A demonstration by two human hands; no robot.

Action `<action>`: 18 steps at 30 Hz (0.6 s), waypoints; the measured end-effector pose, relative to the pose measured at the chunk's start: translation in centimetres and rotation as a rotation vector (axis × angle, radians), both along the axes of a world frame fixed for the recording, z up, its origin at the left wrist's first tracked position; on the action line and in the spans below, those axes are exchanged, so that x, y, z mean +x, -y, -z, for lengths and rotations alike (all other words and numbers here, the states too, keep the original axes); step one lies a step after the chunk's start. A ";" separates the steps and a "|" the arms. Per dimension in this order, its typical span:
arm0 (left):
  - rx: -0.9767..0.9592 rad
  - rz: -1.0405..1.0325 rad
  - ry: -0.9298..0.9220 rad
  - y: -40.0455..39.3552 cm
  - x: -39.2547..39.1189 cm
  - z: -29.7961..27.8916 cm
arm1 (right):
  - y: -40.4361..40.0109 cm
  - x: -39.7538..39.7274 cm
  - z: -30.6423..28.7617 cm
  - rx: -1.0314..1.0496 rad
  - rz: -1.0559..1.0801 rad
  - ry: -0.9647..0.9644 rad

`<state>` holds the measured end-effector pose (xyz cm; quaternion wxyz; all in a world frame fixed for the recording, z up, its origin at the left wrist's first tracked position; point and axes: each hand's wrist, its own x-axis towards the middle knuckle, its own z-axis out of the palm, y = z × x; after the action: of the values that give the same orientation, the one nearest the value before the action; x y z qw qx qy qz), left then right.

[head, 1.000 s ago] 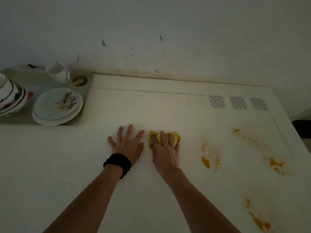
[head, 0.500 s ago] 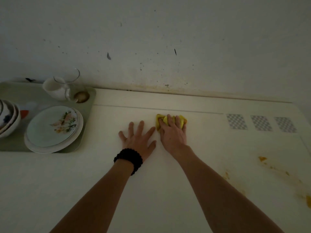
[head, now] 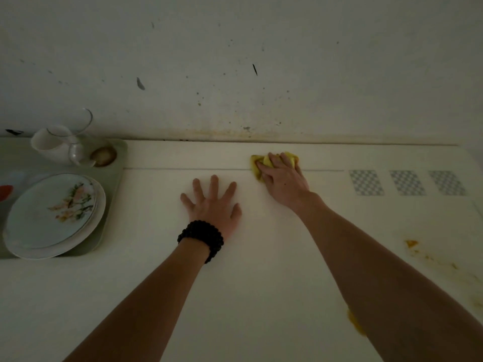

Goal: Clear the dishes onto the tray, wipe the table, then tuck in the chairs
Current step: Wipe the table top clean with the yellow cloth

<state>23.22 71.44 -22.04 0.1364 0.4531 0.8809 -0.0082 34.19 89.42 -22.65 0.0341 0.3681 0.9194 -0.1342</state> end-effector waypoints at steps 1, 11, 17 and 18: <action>0.009 -0.010 0.005 -0.5 0.4 -0.1 | -0.2 0.5 0.0 0.003 0.047 0.000; -0.048 -0.009 0.003 -2.6 2.9 -0.2 | 4.6 4.4 0.2 0.005 0.233 -0.036; -0.012 0.062 0.040 0.1 7.3 -1.2 | 10.2 8.3 -0.2 0.003 0.187 -0.047; -0.013 0.072 0.049 1.2 8.5 -1.6 | 11.6 9.5 -0.6 -0.004 0.178 -0.036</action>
<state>31.71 70.28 -20.48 0.1603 0.4836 0.8605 -0.0078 43.68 77.87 -22.08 0.0063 0.4461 0.8831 -0.1451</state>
